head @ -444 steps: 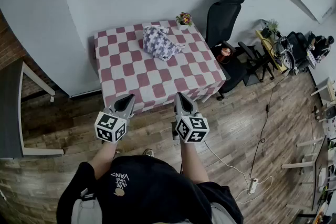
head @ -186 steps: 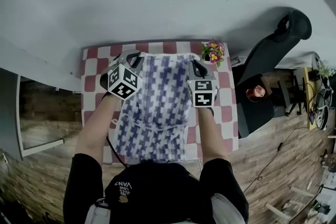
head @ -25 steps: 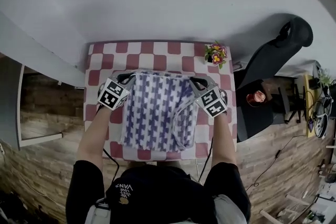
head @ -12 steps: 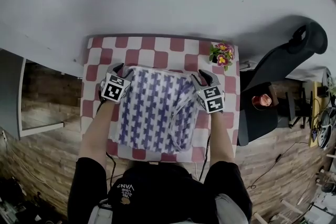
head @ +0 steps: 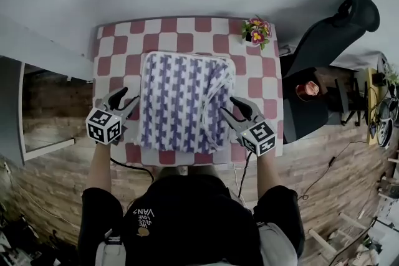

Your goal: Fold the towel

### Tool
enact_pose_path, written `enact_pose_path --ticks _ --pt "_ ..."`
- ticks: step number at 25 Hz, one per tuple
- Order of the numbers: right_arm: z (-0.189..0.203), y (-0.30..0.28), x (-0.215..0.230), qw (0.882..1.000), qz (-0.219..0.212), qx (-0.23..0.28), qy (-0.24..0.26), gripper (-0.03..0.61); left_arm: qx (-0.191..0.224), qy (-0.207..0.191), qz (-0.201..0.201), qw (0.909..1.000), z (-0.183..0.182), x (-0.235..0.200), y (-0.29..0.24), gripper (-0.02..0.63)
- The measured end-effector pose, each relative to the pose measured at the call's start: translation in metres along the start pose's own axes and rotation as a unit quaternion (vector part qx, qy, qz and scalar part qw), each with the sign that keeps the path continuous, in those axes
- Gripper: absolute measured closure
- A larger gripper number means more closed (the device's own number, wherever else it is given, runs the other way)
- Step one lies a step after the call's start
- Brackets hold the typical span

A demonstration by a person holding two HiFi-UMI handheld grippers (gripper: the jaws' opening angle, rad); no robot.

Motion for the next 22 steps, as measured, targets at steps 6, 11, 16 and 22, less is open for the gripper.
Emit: enact_pose_path --ticks 6,11,16,22 --pt "0.061 0.037 -0.080 0.999 -0.021 -0.030 -0.033 0.403 -0.032 0.033 0.089 0.9950 0.091 0.059 0.059 0.402" --pt "0.080 0.048 -0.112 0.999 -0.004 -0.048 -0.012 0.397 -0.038 0.021 0.124 0.9913 0.125 0.081 0.082 0.377" --pt "0.090 0.037 -0.123 0.996 0.009 -0.084 0.033 0.396 -0.039 -0.012 0.133 0.9903 0.142 0.088 0.072 0.376" --pt "0.099 0.038 -0.121 0.993 0.023 -0.108 0.048 0.499 -0.060 -0.063 0.141 0.9862 0.151 0.103 0.058 0.425"
Point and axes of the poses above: the fingertips, and each gripper's own axes: y backward along the fingers, x to its right, z out of its underside, the point moved 1 cm from there along y, backward along the fingers, and after that the axes turned 3 degrees about y, right-handed, at the moved point
